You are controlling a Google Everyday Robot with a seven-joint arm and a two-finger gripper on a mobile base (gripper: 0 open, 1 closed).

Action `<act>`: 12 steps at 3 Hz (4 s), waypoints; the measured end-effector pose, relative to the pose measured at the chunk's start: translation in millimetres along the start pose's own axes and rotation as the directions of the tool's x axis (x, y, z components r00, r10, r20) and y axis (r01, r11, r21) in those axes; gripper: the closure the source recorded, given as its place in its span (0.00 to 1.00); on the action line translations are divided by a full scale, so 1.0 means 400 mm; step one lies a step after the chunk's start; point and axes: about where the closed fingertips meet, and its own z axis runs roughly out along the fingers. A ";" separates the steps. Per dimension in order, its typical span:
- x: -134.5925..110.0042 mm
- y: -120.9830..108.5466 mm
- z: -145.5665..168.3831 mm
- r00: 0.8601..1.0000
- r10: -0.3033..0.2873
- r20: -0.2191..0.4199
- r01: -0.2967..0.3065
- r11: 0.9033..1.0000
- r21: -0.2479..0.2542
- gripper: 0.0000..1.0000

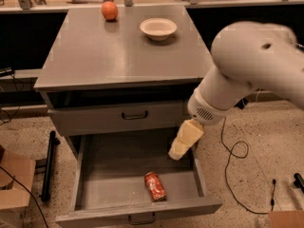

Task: Pick coke can from middle drawer and place on counter

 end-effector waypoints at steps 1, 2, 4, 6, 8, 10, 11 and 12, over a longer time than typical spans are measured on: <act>-0.013 0.005 0.117 0.999 0.038 -0.004 -0.038 0.999 -0.037 0.00; -0.014 0.003 0.123 0.999 0.043 -0.002 -0.043 0.998 -0.038 0.00; -0.046 -0.012 0.297 0.989 0.150 -0.015 -0.151 0.983 -0.104 0.00; -0.067 -0.002 0.684 0.947 0.307 -0.091 -0.320 0.919 -0.231 0.00; -0.005 0.059 0.952 0.888 0.412 -0.204 -0.458 0.837 -0.300 0.00; 0.151 0.079 1.069 0.790 0.524 -0.319 -0.601 0.765 -0.232 0.01; 0.154 0.094 1.085 0.771 0.539 -0.338 -0.624 0.746 -0.234 0.22; 0.116 0.124 1.106 0.772 0.537 -0.339 -0.627 0.730 -0.271 0.45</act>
Offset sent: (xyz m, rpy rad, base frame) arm 0.0068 0.0157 -0.0391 0.0178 0.0385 -0.0223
